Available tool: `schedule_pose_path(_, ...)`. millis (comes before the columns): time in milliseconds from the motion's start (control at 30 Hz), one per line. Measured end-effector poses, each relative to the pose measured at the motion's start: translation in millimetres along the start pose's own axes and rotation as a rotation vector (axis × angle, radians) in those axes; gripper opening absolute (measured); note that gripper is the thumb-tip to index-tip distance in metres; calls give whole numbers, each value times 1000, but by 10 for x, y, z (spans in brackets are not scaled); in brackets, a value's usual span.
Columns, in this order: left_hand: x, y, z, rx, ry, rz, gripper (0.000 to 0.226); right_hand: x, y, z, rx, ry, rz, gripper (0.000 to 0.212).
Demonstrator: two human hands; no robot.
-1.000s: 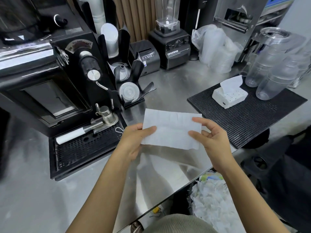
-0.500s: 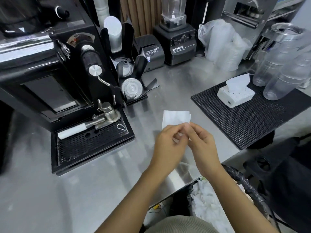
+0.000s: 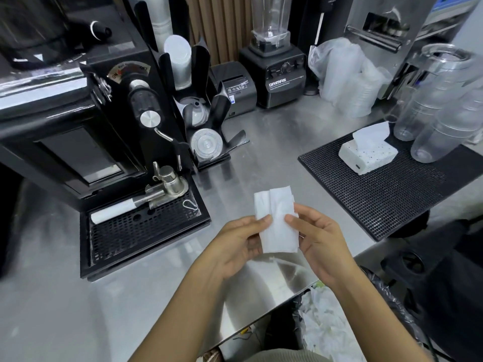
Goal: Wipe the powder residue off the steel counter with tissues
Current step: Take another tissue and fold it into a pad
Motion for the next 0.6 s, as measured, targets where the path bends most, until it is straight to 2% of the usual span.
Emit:
schedule_pose_path(200,-42,-13,66,-72,16,-18,40,-59,-2,22,-37,73,-47,68)
schedule_pose_path(367,1,-2,159,-128,-6,-48,43,7,-30,9,-42,145,25,74)
schedule_pose_path(467,103,-30,224,-171,4,-16,32,52,-59,-21,-34,143,58,80)
schedule_pose_path(533,150,-53,248,-175,11,15,20,61,-73,-39,-20,123,56,73)
schedule_pose_path(600,174,-73,265,-178,25,36,18,30,-74,-68,6,155,26,48)
Point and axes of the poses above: each hand's wrist, its own y-axis away from the middle knuckle, its own x-axis out of the back of the hand, z = x × y, the point moved 8 cm from there along -y, towards the middle knuckle
